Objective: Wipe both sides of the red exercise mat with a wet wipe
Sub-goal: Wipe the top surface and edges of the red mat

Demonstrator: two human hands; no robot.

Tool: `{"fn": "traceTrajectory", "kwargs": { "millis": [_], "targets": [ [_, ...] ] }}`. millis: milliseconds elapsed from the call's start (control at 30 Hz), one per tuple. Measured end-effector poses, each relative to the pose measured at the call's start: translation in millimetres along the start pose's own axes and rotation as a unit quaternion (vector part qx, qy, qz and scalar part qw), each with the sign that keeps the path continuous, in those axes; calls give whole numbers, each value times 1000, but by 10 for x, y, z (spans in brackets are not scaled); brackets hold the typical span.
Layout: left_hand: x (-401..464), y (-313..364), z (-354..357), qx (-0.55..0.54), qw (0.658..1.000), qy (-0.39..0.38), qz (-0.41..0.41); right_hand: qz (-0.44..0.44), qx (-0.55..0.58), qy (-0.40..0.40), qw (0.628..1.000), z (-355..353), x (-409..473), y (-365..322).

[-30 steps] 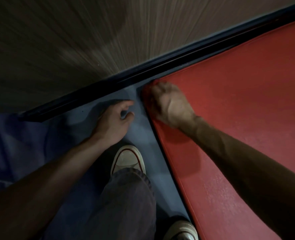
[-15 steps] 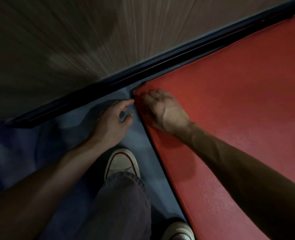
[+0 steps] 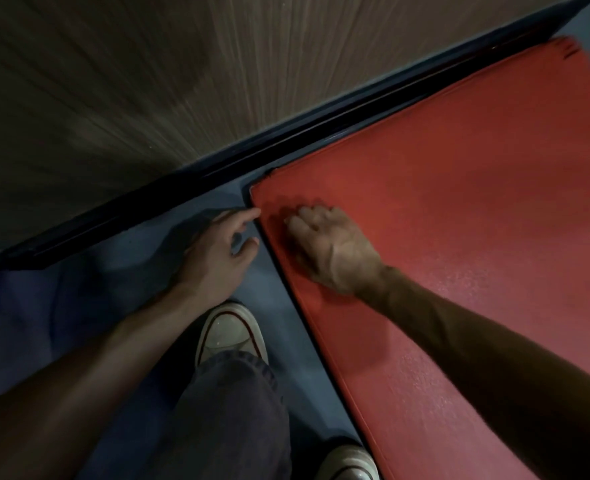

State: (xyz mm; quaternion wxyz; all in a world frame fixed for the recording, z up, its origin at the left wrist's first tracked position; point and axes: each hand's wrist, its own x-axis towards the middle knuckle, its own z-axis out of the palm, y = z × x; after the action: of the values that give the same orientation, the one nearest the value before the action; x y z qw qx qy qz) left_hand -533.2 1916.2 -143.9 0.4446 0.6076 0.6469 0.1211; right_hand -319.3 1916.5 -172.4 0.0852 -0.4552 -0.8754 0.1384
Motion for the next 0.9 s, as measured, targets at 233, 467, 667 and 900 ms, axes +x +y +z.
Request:
{"fn": "traceTrajectory", "kwargs": {
  "millis": [233,467,667,900],
  "targets": [
    [-12,-31,36,-19,1000,-7,-4,357,-2,194,914,-422,-89,1231],
    [43,15,83,-22,999,-34,10,80,63,-1,995,-42,-393,27],
    [-47,48,172,0,998,-65,21,219,-27,90,971,-365,-523,1026],
    [-53,335,146,221,967,-114,52,346,19,150,926,-333,-516,865]
  ]
}}
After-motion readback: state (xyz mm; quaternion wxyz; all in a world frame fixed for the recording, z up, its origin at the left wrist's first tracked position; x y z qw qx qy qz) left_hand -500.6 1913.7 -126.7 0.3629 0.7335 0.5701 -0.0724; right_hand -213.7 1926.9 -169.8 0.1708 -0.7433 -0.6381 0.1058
